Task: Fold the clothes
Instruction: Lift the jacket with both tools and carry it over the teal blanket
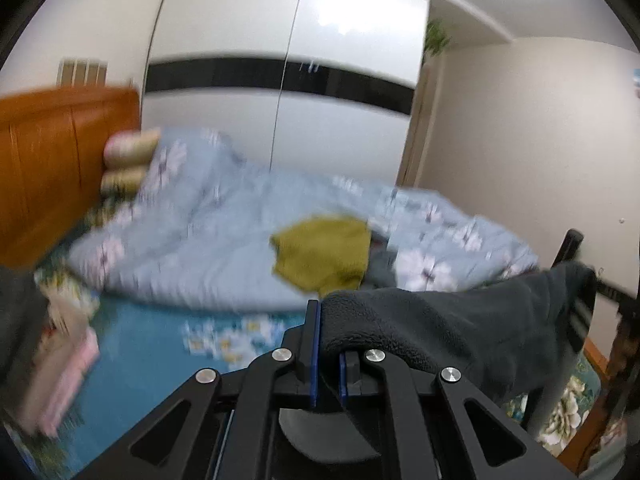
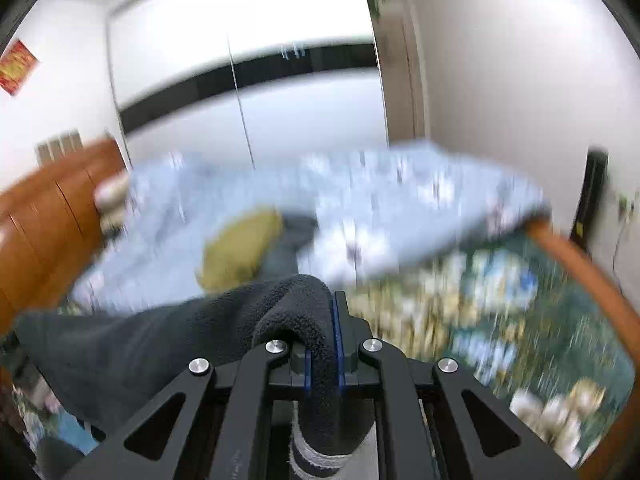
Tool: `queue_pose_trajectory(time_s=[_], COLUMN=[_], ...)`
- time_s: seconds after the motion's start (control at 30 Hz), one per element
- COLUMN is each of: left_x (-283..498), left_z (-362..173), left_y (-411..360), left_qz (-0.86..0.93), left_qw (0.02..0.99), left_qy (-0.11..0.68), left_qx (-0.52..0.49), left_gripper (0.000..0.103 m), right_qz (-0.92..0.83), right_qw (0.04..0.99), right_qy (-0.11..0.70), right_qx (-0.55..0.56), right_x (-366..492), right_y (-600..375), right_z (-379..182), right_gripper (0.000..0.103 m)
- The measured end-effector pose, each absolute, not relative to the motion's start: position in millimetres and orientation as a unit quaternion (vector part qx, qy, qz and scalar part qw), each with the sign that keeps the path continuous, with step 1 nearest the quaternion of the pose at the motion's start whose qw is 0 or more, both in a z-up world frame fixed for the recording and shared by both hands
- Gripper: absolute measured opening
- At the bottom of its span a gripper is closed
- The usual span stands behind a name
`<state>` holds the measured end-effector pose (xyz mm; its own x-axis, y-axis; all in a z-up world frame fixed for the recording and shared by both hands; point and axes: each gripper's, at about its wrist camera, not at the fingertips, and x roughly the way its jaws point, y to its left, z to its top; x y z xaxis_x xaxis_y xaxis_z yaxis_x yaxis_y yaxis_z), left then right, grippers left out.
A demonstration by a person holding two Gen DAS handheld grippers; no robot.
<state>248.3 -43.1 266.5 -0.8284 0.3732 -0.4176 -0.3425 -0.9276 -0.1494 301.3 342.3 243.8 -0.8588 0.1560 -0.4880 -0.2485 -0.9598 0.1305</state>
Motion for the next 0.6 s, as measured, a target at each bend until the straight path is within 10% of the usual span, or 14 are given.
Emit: queue_pose_trajectory(time_s=[0.3,0.6], left_x=[321.4,374.8], left_z=[361.7,353.4], left_y=[-82.1,-91.0], left_qz=[0.976,0.978], left_qw=[0.180,0.170], left_qy=[0.015,0.052], left_qx=[-0.119,-0.112], left_gripper=[0.007,0.007], right_qz=[0.992,0.995], right_qw=[0.063,0.033], right_qy=[0.049,0.030], right_qx=[-0.100,-0.090], right_x=[354.8,407.6], right_y=[306.2,290.3], right_z=[380.9,371.7], right_gripper=[0.009,0.009])
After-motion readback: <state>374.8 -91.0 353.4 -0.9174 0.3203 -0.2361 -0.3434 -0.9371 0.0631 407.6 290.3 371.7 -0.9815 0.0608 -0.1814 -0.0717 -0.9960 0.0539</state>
